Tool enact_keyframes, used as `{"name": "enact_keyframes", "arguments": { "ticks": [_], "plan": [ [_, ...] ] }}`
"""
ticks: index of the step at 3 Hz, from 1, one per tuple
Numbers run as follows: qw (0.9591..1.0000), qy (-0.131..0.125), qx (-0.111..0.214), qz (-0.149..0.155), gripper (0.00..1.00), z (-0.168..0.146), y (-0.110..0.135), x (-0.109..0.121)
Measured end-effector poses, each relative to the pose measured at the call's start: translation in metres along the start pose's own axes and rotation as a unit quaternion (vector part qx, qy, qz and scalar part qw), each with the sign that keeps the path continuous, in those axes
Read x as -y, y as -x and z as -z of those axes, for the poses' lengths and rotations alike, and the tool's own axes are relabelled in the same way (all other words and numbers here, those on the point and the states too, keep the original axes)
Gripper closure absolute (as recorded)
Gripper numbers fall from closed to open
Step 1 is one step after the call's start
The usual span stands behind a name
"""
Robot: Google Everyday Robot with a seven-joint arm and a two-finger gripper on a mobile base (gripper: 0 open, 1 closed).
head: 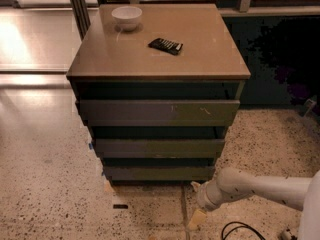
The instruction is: Open bottom drawer
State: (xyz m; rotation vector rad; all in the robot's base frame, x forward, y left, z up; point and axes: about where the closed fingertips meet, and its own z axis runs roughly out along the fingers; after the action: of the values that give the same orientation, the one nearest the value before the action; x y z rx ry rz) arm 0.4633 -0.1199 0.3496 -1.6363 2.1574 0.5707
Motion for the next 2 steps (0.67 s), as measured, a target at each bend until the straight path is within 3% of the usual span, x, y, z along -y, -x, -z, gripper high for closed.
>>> {"name": "enact_keyframes", "arguments": {
  "ticks": [2],
  "plan": [
    [0.9987, -0.040, -0.005, 0.030, 0.00, -0.041, -0.014, 0.072]
  ]
}}
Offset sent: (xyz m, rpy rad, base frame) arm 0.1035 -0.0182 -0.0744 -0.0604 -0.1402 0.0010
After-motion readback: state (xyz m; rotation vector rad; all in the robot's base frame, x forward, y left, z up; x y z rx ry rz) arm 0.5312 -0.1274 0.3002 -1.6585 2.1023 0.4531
